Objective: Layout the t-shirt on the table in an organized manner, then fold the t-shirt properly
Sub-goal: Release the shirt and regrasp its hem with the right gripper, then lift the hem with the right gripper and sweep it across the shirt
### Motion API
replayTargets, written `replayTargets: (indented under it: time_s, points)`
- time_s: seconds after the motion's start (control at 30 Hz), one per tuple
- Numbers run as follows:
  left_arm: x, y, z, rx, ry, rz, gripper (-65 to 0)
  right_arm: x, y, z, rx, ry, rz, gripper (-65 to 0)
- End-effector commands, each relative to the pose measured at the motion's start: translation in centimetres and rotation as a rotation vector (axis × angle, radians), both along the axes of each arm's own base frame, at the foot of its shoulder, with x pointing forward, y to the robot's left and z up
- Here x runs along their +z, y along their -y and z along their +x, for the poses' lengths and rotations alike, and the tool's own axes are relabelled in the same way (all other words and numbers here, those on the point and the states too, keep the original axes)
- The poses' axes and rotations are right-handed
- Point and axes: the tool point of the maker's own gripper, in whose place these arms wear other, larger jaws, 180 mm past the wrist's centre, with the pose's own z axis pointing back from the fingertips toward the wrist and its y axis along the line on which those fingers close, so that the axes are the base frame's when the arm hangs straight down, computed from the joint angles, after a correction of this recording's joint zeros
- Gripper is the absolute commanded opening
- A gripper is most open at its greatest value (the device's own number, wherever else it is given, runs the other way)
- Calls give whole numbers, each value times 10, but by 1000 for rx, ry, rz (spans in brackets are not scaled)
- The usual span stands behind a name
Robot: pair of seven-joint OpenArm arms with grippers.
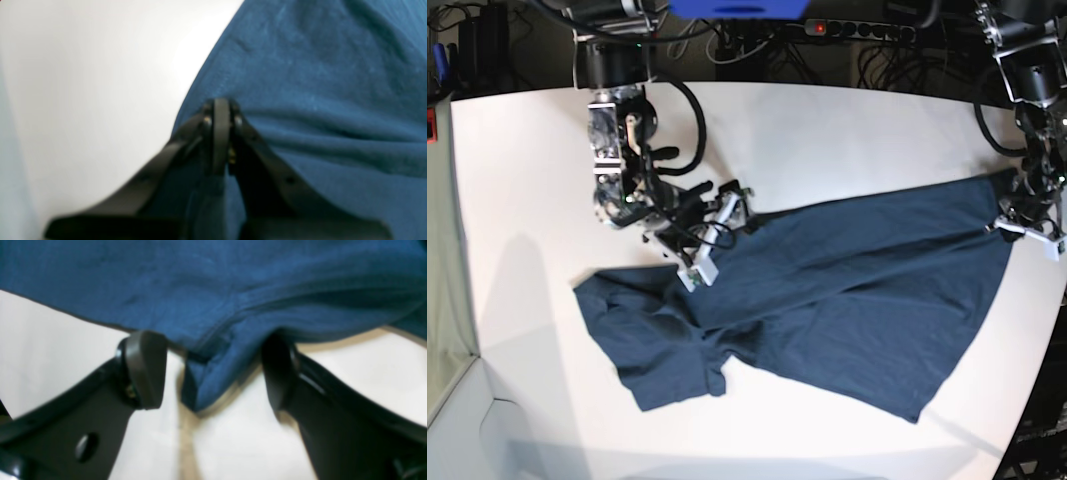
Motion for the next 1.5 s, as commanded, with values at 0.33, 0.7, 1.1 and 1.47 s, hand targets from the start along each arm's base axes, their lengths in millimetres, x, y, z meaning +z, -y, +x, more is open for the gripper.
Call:
replayTargets:
  time_s: [0.33,0.7,1.1,1.47]
  points:
    - [7,-10,2,6,-6,25,-646,16,23,-1,75,-7,-127,-650]
    - [9,-12,2,5,-6,32,-646,197,29,34,74,481,-240,-650]
    - [8,-14,-1,5,-15,35,-646,187,-27,3,326,498,-304,-650]
    - [50,-52,16,24,42,117,-646,96,-76,-121,724,315,-376,-650]
